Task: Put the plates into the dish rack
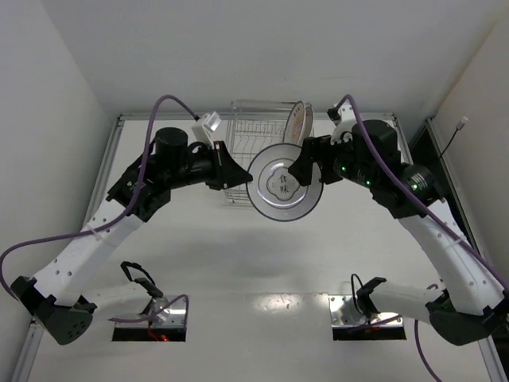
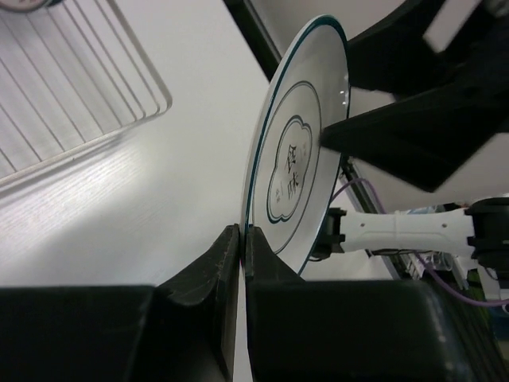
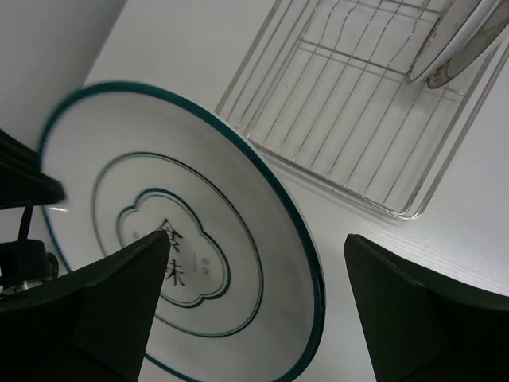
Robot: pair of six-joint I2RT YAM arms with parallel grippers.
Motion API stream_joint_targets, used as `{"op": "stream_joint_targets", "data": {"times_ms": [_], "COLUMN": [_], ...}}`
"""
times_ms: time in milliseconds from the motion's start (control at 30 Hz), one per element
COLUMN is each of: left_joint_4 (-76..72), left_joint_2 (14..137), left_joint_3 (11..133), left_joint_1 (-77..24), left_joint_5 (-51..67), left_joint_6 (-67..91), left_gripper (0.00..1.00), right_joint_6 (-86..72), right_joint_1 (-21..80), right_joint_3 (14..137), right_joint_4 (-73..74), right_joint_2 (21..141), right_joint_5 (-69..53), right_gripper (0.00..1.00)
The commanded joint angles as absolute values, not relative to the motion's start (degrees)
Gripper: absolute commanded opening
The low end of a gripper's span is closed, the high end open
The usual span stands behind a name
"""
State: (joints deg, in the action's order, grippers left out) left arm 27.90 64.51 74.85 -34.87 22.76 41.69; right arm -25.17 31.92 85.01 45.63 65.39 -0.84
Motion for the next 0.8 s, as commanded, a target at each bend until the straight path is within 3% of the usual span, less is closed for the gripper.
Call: {"op": "stream_joint_targets", "data": {"times_ms": [0,33,100,133,167,300,433,467,533,600,633,767], "left_joint_4": [25.04,25.57,26.1,26.1,26.1,26.1,28.47,29.61,32.15,34.53,37.24,39.9], "left_joint_2": [64.59,65.21,65.74,66.26,66.27,69.51,74.35,75.31,78.3,80.5,82.86,86.91], "left_joint_3": [80.76,81.47,82.62,83.4,83.41,82.89,80.6,80.6,80.6,81.29,82.43,83.58], "left_joint_1": [-32.35,-31.65,-29.45,-28.57,-27.69,-24.18,-22.59,-21.89,-21.1,-20.21,-19.43,-17.32], "left_joint_5": [27.06,27.59,28.82,30.22,31.02,33.75,35.85,35.86,35.34,33.58,32.53,28.48], "left_joint_6": [43.77,43.77,43.77,43.77,43.77,42.55,39.3,38.59,36.31,34.46,32.45,29.36], "left_gripper": [0.0,0.0,0.0,0.0,0.0,0.04,0.17,0.25,0.32,0.46,0.6,0.71], "right_joint_6": [-26.02,-26.02,-26.02,-26.02,-26.02,-27.33,-27.86,-27.86,-27.86,-28.39,-28.39,-27.34], "right_joint_1": [30.68,30.67,29.36,29.36,27.96,25.85,24.52,23.74,22.42,21.54,20.66,19.42], "right_joint_3": [86.4,85.87,85.87,85.87,85.87,87.18,90.78,91.57,94.21,97.2,98.6,109.56], "right_joint_4": [43.52,42.98,41.32,39.48,38.51,32.97,32.26,32.26,32.26,32.26,32.95,35.68], "right_joint_2": [68.02,68.03,69.51,69.52,70.3,72.33,76.72,77.86,81.03,83.22,85.84,94.18], "right_joint_5": [-6.05,-7.2,-10.89,-12.2,-14.91,-21.08,-21.88,-21.88,-19.26,-16.54,-13.04,-2.57], "right_gripper": [0.88,0.85,0.67,0.56,0.36,0.01,0.0,0.0,0.0,0.0,0.0,0.0]}}
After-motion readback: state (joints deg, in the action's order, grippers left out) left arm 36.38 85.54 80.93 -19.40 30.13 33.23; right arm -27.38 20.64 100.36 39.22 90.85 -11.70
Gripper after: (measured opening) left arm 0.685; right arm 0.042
